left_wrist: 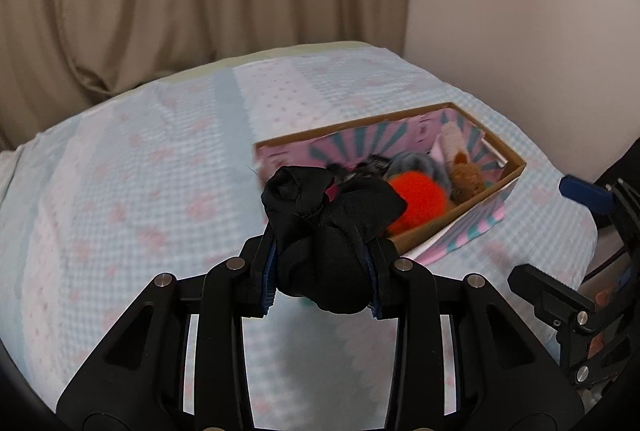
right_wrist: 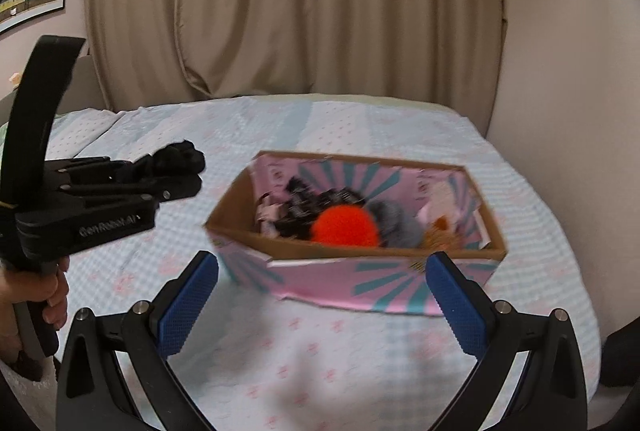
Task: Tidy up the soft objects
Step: 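Carry the black scrunchie with the left tool over the pink box, then lower the scrunchie into the box and open the left tool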
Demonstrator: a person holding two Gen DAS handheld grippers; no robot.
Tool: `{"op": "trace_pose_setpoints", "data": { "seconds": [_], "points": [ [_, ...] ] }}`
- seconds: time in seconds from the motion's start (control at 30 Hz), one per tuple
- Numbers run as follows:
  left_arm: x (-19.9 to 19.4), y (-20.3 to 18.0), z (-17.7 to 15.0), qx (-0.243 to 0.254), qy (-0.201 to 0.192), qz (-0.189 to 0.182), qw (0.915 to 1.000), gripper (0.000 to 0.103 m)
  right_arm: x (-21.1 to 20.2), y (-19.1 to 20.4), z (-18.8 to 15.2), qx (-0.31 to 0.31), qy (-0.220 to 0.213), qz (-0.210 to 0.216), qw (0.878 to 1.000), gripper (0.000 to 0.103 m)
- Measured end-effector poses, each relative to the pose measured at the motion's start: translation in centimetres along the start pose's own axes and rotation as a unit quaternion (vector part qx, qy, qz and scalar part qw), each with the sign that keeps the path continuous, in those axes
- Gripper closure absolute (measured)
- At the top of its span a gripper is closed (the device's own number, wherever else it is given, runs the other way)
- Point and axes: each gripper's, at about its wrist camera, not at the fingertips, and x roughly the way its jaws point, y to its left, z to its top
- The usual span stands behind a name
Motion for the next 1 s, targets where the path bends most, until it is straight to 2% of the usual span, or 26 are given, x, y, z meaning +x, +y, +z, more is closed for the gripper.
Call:
{"op": "trace_pose_setpoints", "data": {
  "seconds": [0.27, 0.6, 0.8, 1.0],
  "points": [
    [5.5, -3.9, 3.5, 0.006, 0.027, -0.023, 0.9993, 0.072, 3.2, -5.2, 3.5, -0.001, 0.011, -0.027, 1.000, 0.000],
    [12.4, -5.1, 5.6, -0.001, 0.078, -0.007, 0.9969, 0.072, 10.2, -10.9, 5.6, 0.047, 0.069, -0.012, 0.996, 0.000],
    [15.8, -4.5, 5.9, -0.012, 0.109, 0.003, 0.9940, 0.072, 13.0, -12.3, 5.6, 0.065, 0.094, -0.016, 0.993, 0.000],
    [17.0, -4.3, 5.9, -0.005, 0.111, 0.014, 0.9937, 0.069, 13.8, -12.7, 5.3, 0.073, 0.098, -0.015, 0.992, 0.000]
  ]
}}
